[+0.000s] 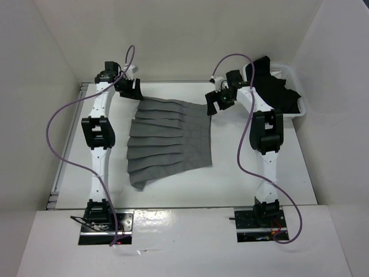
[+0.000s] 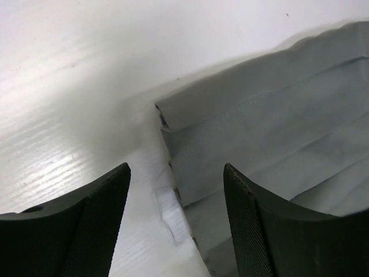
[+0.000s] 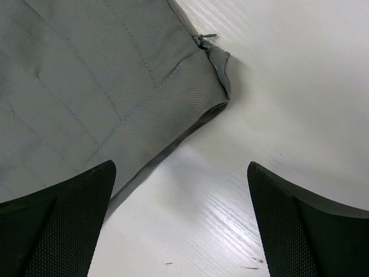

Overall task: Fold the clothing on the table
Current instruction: Fold the skirt

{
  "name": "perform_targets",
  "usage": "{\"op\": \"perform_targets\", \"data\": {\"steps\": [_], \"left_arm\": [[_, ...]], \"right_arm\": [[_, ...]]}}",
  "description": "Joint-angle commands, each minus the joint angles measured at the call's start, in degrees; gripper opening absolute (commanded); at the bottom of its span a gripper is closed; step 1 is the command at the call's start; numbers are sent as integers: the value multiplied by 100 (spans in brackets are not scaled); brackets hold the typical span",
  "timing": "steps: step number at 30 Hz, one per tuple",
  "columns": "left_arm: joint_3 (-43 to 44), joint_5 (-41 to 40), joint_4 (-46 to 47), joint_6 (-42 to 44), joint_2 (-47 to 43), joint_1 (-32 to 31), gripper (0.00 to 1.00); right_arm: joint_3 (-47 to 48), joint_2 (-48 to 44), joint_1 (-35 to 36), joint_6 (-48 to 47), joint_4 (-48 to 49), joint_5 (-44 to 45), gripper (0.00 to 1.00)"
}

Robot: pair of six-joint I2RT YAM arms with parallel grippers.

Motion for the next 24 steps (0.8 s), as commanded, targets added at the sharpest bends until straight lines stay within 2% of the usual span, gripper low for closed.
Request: {"op": "perform_targets", "data": {"steps": [1,8,24], "left_arm": [[1079,60,-829,143,425,-20,72],[1167,-292,-804,30,583,-302,71],[1352,-926,-575,-76,812,-302,71]], "right_arm": [[234,29,19,63,294,-167,99],[111,29,19,63,356,-221,99],[-152,-24,-34,63,514,-432,99]]}}
